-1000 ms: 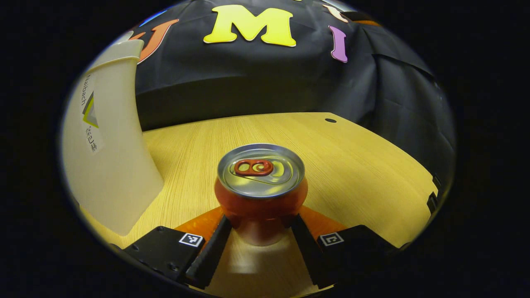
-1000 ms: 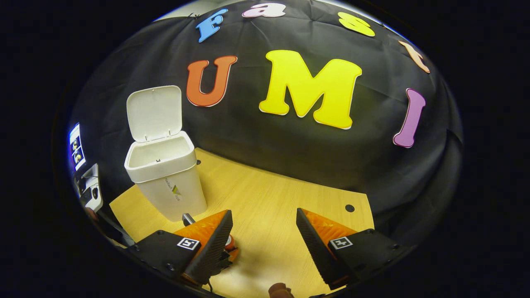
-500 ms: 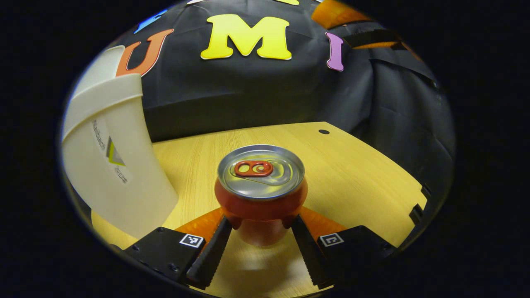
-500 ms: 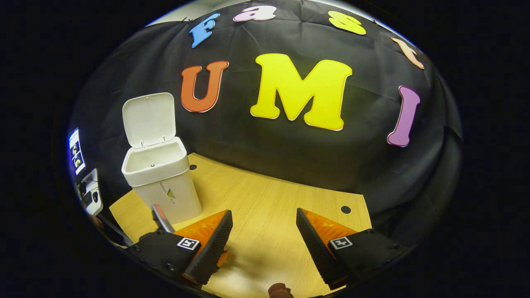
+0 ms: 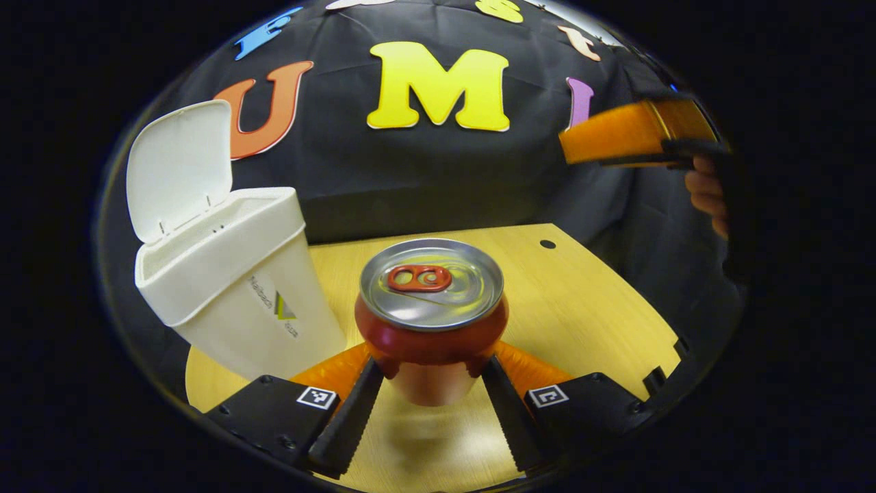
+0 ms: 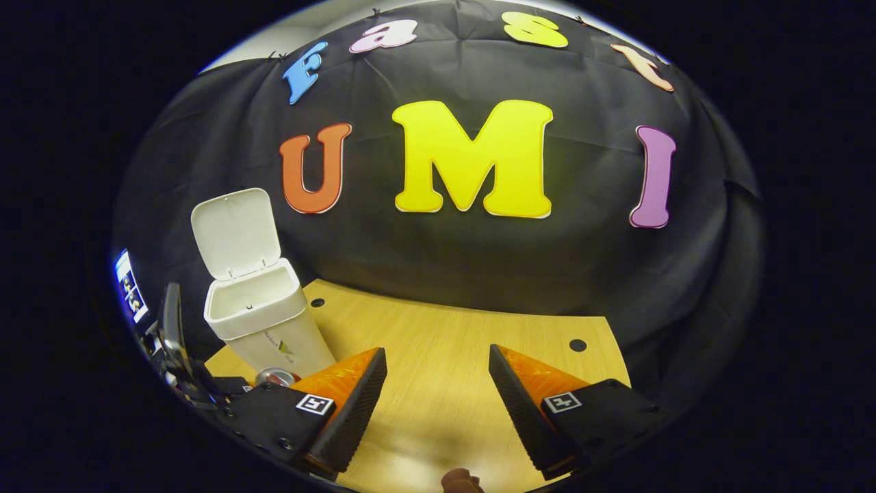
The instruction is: Press the lid of the desktop garbage bin to open it, pick up the crumpled paper on the desktop and throw it into the bin, then pick up the pop can on the desktop and drop it into the bin, and finally close the garbage bin lid.
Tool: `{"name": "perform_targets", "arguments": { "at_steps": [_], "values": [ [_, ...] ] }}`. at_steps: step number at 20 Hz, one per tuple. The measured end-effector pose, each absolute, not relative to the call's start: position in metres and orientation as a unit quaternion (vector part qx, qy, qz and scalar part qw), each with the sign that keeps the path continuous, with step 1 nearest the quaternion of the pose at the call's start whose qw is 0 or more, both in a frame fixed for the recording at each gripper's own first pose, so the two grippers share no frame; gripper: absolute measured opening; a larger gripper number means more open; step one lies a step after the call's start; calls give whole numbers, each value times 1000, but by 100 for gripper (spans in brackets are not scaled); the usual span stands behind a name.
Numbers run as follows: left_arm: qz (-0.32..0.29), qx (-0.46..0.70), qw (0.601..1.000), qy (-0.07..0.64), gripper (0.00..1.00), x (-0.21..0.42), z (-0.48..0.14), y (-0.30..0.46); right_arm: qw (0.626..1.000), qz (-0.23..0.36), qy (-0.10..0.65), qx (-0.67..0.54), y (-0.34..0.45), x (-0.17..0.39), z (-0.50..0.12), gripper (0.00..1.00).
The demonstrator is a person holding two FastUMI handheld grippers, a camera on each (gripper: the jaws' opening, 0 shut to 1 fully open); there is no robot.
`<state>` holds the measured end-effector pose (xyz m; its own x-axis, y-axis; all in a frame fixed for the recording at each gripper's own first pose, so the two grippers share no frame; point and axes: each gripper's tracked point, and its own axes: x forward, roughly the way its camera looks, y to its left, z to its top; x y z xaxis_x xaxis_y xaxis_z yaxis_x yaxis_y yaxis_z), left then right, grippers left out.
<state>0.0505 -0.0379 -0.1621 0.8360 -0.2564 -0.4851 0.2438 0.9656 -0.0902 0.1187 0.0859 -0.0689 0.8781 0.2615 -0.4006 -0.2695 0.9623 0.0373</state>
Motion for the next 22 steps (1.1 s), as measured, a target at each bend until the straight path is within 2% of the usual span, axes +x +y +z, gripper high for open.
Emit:
{"name": "perform_targets", "arguments": {
  "at_steps": [5, 10, 17, 22],
  "values": [
    [-84, -14, 969, 234, 86, 79, -100, 14, 967, 132, 217, 6, 86, 123, -82, 95],
    [-11, -31, 975, 220, 86, 112, -69, 87, 966, 136, 221, -18, 92, 119, -94, 95],
    [72, -65, 963, 251, 86, 133, -103, 158, 959, 138, 245, -23, 100, 105, -116, 95],
    [90, -89, 954, 273, 87, 143, -125, 167, 956, 136, 261, -23, 101, 99, -128, 94]
  ]
}}
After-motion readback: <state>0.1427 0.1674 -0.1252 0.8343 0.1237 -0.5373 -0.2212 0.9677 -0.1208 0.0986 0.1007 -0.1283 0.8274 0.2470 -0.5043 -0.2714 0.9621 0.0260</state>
